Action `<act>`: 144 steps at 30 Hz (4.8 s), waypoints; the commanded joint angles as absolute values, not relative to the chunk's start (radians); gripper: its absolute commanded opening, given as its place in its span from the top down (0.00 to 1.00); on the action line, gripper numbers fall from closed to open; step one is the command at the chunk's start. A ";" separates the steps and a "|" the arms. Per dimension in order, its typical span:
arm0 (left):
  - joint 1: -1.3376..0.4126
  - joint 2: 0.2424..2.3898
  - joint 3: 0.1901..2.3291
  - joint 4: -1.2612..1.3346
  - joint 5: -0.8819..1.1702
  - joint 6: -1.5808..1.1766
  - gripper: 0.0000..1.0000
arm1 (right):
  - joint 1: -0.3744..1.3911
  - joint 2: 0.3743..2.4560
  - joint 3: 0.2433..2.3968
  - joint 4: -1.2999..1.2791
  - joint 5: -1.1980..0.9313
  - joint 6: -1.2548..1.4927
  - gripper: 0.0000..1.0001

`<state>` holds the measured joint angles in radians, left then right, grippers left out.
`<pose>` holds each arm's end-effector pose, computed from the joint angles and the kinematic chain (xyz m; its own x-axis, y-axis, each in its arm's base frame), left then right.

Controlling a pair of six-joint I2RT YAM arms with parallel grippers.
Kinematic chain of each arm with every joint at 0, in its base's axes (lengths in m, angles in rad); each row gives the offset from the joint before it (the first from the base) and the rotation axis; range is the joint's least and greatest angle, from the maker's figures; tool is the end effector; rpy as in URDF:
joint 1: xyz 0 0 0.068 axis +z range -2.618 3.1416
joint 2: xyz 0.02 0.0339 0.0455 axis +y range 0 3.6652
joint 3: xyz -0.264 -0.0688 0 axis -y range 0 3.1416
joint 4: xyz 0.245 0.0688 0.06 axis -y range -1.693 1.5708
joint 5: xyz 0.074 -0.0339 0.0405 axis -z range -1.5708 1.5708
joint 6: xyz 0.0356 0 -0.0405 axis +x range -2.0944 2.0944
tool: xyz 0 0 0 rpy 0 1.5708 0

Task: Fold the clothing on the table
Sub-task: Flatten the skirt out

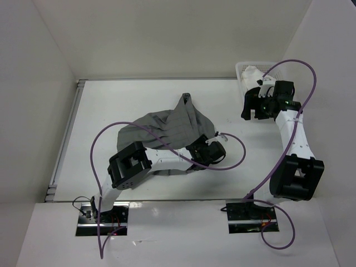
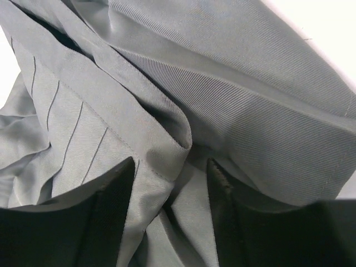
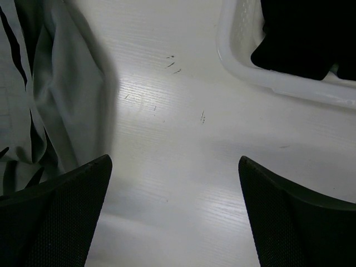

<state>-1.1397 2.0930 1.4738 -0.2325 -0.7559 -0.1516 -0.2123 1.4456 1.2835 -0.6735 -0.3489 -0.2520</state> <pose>0.2110 -0.4003 0.1738 -0.3821 0.5678 -0.7291 0.4194 0.8096 0.4107 0.3062 -0.0535 0.3154 -0.6956 -0.0898 -0.7128 -0.2061 0.9754 0.0783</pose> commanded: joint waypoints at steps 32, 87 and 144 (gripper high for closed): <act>-0.775 1.977 1.936 -0.561 -0.660 -0.078 1.00 | -0.229 1.399 1.312 -0.675 -0.492 -0.244 0.02; 0.583 1.106 1.125 -0.669 0.213 -0.003 0.01 | 0.667 2.684 2.784 -0.732 -0.272 -0.154 0.02; 0.558 1.046 1.071 -0.658 0.170 0.006 0.01 | 0.831 2.069 1.968 -0.704 0.207 0.142 0.02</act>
<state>0.5594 1.0683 1.0767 -0.6865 0.1925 0.0196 0.8310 2.0151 1.8427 -0.7498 0.1822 0.0380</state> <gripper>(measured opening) 0.993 0.978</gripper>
